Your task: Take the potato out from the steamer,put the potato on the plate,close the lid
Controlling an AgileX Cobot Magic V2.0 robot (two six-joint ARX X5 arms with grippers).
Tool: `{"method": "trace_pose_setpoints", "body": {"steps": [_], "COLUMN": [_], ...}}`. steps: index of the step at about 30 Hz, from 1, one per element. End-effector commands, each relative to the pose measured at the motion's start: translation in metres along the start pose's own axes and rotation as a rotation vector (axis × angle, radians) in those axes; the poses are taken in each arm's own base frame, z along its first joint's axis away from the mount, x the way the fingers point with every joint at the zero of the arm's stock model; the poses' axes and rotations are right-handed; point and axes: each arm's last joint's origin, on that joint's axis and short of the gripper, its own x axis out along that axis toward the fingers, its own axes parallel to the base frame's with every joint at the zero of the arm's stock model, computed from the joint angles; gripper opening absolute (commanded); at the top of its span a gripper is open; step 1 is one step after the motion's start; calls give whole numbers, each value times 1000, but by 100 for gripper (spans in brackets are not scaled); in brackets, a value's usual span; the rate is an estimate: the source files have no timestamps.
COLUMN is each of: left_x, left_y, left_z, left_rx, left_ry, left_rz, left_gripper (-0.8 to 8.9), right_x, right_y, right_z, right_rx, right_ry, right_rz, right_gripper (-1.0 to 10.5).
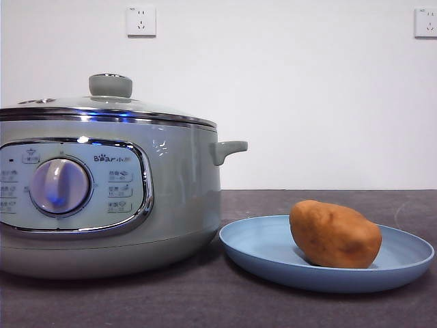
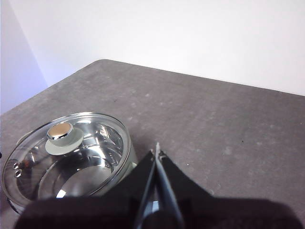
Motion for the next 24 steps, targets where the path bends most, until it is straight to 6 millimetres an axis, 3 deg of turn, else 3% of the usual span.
{"method": "trace_pose_setpoints", "body": {"steps": [1, 24], "left_x": [1, 1], "left_y": [1, 1], "left_z": [-4, -4], "left_rx": [1, 1], "left_ry": [3, 3], "left_rz": [8, 8], "left_gripper": [-4, -4], "right_x": [-1, -2], "right_y": [0, 0], "right_z": [1, -1], "right_rx": [3, 4], "right_ry": [-8, 7], "right_rz": [-2, -2], "right_gripper": [1, 1]}}
